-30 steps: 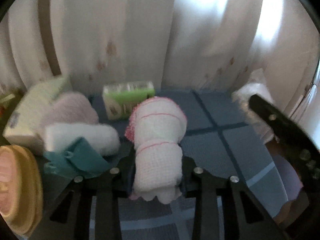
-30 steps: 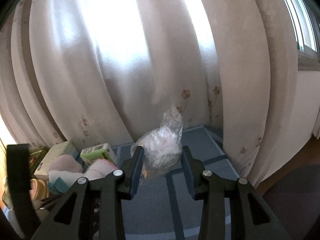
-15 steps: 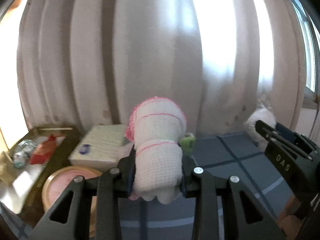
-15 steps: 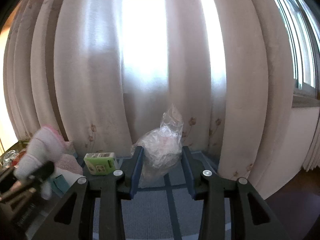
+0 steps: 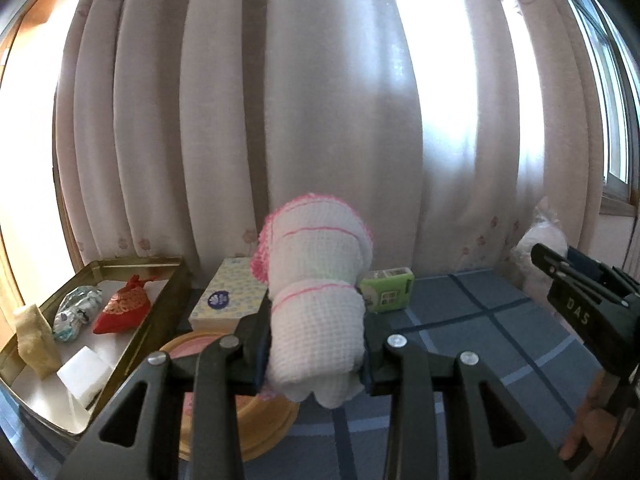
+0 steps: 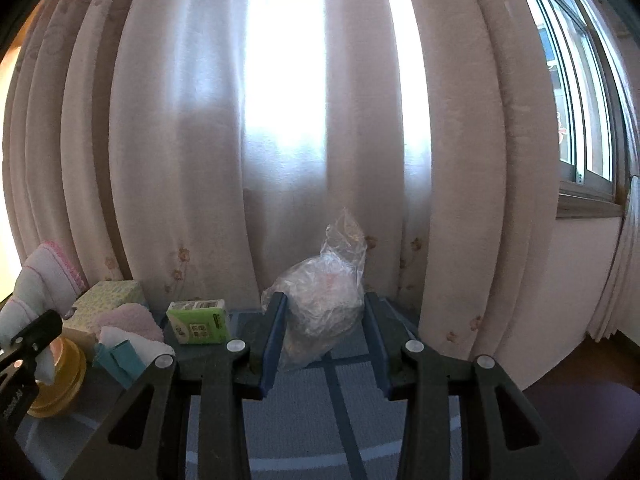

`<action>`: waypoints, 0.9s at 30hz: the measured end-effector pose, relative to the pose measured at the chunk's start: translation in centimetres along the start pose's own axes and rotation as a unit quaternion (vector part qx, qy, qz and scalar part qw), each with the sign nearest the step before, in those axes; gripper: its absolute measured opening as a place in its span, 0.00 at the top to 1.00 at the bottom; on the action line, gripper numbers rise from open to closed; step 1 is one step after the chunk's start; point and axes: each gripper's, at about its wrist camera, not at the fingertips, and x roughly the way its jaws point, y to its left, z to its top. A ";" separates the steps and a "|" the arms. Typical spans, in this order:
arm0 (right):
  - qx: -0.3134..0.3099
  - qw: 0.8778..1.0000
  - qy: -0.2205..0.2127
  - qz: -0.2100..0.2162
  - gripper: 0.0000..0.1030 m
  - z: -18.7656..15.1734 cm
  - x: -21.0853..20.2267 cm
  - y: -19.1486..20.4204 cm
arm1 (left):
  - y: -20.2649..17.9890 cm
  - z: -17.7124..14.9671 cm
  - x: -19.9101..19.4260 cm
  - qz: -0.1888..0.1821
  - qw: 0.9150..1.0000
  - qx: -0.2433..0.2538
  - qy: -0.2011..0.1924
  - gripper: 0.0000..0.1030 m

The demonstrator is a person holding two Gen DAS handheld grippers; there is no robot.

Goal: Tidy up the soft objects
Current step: 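Lift and carry the cotton bag and towel roll over the gold tray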

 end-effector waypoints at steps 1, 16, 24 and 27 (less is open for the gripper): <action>0.002 1.000 -0.001 -0.002 0.60 -0.1 -0.4 0.1 | 0.0 0.0 -0.1 0.000 1.000 0.000 0.000 0.68; 0.005 1.000 -0.006 0.012 0.60 -0.8 -3.5 3.8 | 2.2 -0.6 -1.5 -0.001 1.000 -0.006 -0.007 0.68; 0.000 0.999 -0.008 0.040 0.60 -1.2 -4.8 7.0 | 3.9 -0.9 -2.4 -0.002 1.000 -0.009 -0.013 0.68; -0.005 0.999 -0.009 0.052 0.60 -1.4 -5.2 8.4 | 4.7 -1.0 -2.8 -0.001 1.000 -0.011 -0.016 0.68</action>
